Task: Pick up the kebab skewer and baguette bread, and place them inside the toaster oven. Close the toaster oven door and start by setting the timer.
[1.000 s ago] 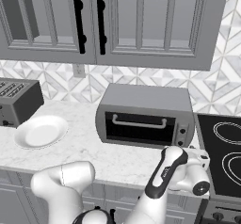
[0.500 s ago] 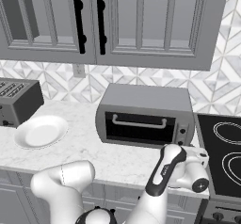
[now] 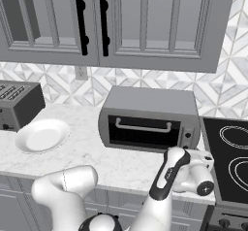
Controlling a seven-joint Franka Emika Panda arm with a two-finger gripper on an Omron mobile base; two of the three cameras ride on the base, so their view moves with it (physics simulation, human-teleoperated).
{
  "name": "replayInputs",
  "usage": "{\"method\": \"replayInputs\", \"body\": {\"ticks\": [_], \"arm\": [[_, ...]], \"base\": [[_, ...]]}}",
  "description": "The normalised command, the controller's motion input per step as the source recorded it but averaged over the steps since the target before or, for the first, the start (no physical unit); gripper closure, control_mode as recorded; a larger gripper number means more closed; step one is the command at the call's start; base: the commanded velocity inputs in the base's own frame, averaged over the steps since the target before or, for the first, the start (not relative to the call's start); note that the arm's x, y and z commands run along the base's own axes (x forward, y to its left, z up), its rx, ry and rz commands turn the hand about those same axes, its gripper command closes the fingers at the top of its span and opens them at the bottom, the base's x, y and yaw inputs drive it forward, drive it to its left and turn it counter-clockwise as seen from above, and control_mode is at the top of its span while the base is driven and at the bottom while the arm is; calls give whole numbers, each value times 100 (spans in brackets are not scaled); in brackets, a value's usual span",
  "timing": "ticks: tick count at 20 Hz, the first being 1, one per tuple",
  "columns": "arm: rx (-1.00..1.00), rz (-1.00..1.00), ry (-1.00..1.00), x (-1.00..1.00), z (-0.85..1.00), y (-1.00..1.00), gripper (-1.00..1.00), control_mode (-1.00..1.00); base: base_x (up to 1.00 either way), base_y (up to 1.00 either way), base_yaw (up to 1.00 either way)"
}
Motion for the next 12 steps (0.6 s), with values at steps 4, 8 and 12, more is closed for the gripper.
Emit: {"method": "replayInputs", "body": {"ticks": [4,8,12], "arm": [[0,0,0,9,0,1,-100,-100],[0,0,0,1,0,0,-100,-100],[0,0,0,0,0,0,-100,-100]], "base": [[0,0,0],[0,0,0],[0,0,0]]}}
